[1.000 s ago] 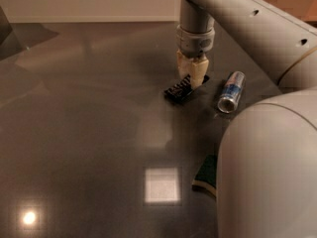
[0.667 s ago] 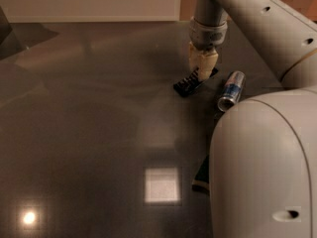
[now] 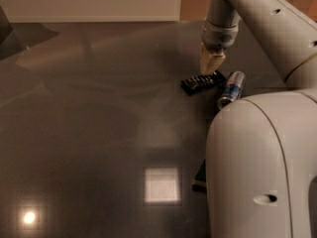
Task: Move rxbar chocolate near redbull can
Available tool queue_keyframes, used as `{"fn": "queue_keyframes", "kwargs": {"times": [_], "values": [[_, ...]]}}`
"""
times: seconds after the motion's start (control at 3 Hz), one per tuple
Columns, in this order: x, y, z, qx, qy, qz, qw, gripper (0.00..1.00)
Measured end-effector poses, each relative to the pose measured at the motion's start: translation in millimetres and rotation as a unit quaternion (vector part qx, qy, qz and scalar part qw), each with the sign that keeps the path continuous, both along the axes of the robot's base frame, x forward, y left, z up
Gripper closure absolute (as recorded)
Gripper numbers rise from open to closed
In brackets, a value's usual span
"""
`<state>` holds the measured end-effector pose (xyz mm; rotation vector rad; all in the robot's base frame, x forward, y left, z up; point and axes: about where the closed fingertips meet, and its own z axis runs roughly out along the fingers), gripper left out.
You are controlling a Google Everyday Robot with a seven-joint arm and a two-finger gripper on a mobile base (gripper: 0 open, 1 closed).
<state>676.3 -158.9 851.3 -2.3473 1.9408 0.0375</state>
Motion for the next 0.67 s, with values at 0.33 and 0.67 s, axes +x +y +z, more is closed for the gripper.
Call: {"fn": "queue_keyframes", "kwargs": {"times": [0.33, 0.67], "values": [[-6.0, -1.1, 4.2, 0.013, 0.005, -0.01, 0.9999, 0.59], [-16.3, 4.2, 16.0, 0.03, 0.005, -0.005, 0.9995, 0.36]]}}
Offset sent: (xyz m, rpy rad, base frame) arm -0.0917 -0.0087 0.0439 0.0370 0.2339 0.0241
